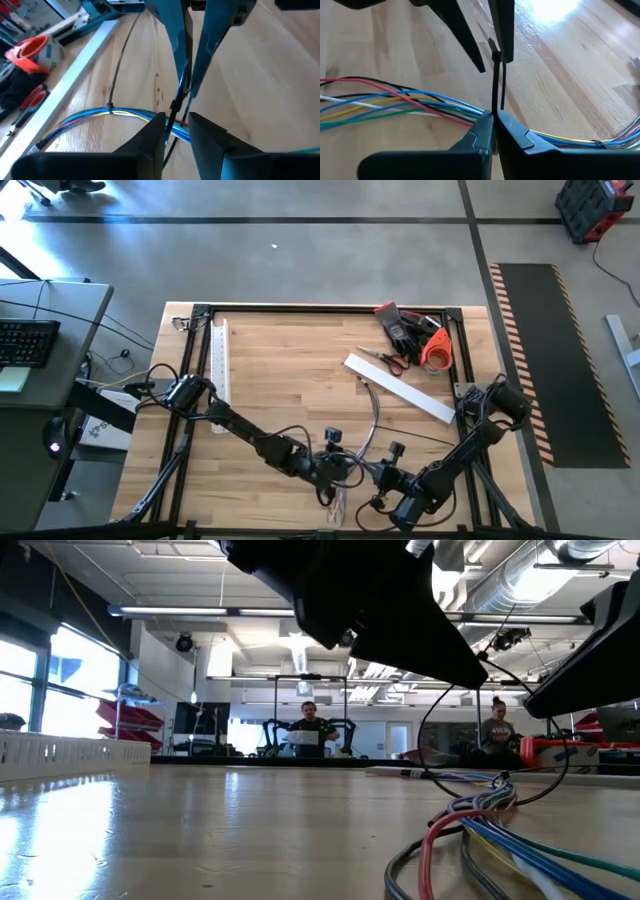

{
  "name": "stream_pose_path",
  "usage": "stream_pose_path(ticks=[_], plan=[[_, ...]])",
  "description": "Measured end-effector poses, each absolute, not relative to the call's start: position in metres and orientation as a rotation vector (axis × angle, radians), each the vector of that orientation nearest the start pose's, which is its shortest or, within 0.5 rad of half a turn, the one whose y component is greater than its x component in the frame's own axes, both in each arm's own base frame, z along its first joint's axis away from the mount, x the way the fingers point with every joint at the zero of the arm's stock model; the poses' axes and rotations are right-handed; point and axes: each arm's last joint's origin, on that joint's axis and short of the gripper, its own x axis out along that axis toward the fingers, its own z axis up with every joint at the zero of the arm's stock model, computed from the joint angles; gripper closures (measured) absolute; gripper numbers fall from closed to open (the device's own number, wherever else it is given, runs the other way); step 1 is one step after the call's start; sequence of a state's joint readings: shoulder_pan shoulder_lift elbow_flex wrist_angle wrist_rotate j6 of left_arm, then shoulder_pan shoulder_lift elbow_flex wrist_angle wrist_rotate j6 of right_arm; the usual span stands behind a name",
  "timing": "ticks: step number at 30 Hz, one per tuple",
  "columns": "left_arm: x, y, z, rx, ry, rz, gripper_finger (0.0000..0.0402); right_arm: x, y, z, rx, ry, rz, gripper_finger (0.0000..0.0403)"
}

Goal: Ziptie cables
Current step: Wrap the zip tie on the cable

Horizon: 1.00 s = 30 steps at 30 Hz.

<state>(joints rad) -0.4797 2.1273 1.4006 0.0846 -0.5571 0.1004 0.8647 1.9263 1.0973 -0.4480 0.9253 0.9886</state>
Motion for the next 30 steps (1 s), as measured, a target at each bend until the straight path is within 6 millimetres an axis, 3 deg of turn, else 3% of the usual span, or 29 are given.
stream_pose_path(ticks=[6, 12, 19, 23, 30], plan=[[0.410, -0.196, 0.149, 0.406, 0.527, 0.051, 0.0354, 0.242, 0.249, 0.130, -0.059, 0.641, -0.408, 0.0403], [0.407, -0.201, 0.149, 0.452, 0.514, 0.057, 0.0397, 0.242, 0.249, 0.130, -0.061, 0.627, -0.416, 0.0403], [0.406, -0.212, 0.158, 0.537, 0.532, 0.084, 0.0401, 0.241, 0.248, 0.139, -0.043, 0.646, -0.388, 0.0400], [0.406, -0.217, 0.166, 0.580, 0.559, 0.086, 0.0401, 0.238, 0.249, 0.153, -0.035, 0.640, -0.354, 0.0364], [0.408, -0.217, 0.173, 0.608, 0.594, 0.080, 0.0401, 0.233, 0.250, 0.172, -0.147, 0.627, -0.275, 0.0253]])
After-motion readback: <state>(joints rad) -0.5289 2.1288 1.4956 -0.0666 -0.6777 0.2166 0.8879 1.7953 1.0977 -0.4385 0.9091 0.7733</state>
